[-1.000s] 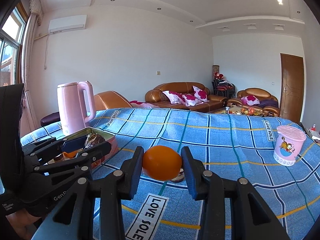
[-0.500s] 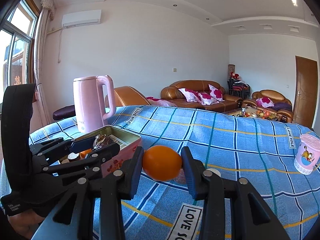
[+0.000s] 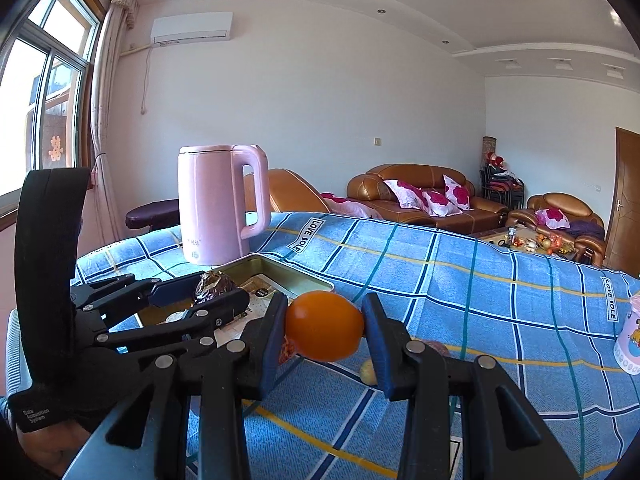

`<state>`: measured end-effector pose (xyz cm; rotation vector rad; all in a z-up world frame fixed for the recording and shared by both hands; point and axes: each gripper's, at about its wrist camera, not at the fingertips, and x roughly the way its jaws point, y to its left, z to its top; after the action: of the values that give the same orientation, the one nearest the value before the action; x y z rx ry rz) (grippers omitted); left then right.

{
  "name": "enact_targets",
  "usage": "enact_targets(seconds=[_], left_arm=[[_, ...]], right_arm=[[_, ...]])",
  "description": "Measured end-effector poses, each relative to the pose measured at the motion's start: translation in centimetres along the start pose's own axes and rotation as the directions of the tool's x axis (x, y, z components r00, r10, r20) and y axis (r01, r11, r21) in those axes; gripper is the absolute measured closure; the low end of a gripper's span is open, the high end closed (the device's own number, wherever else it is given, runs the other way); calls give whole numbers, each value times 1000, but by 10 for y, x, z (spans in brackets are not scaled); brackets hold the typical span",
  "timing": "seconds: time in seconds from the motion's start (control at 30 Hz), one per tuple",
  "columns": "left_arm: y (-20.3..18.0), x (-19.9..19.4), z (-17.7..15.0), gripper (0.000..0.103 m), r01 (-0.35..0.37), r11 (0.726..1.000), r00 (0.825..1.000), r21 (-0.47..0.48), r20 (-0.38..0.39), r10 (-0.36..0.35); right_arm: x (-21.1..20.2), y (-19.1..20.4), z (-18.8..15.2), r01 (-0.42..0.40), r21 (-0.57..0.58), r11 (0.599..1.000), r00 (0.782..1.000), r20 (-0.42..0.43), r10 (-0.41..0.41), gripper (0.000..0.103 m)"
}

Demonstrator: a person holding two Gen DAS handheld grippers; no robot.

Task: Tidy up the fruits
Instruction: 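Carry the passion fruit with the left tool while the right tool carries the orange over the tin box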

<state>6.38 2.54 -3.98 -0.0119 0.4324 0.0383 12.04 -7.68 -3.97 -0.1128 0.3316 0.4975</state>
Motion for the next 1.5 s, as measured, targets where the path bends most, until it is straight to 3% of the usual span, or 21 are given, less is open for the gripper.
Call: enact_targets(seconds=[0.83, 1.5], left_arm=[[46, 17, -2, 63, -80, 996, 993, -25, -94, 77], [61, 36, -5, 63, -41, 998, 980, -55, -198, 29]], right_arm=[[26, 39, 7, -79, -46, 996, 997, -28, 78, 62], [60, 45, -1, -159, -18, 987, 976, -154, 155, 62]])
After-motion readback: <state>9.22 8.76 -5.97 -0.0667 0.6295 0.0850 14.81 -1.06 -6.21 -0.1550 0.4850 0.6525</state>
